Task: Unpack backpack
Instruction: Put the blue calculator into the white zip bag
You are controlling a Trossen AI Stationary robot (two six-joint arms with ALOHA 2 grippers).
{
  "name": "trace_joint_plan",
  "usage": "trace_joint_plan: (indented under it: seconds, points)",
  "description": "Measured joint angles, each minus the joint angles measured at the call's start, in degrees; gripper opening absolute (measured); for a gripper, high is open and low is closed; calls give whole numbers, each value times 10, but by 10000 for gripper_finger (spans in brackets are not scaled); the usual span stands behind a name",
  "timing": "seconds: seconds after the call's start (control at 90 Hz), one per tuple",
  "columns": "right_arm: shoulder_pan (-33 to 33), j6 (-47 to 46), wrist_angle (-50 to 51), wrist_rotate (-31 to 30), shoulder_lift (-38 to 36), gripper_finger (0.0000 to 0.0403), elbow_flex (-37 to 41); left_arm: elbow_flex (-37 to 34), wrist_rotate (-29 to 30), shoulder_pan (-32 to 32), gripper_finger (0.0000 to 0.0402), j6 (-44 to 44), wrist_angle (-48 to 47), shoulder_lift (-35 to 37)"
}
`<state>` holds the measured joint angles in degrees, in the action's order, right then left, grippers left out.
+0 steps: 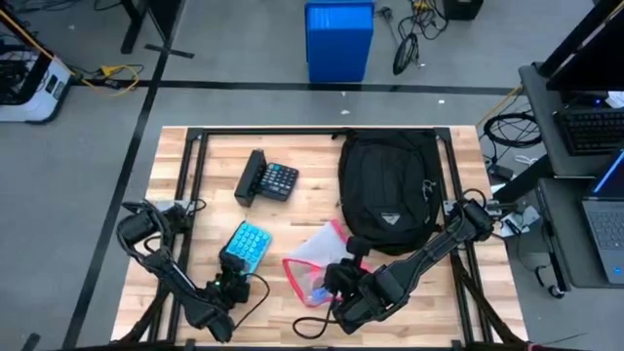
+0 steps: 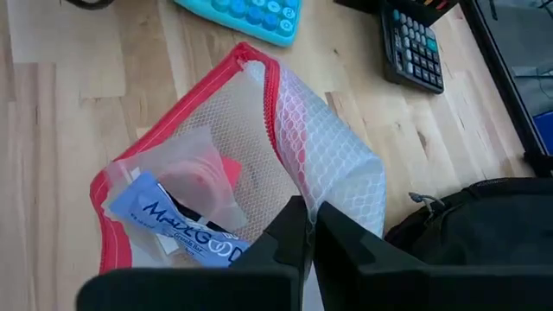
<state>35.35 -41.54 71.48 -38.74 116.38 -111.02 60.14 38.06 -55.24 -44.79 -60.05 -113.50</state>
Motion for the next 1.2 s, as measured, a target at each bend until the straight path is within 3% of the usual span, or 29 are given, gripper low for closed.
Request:
trace_joint_plan:
  seconds: [0.367,0.811,1.2]
  points:
    - [0,0,-1,0,0,0,0,-16,20,0,189,-16,11,1]
    - [0,0,-2,0,0,0,0,-17,17,17,91,-20,18,1]
    - [0,0,-1,0,0,0,0,-4,40,21,80,-29,13,-2]
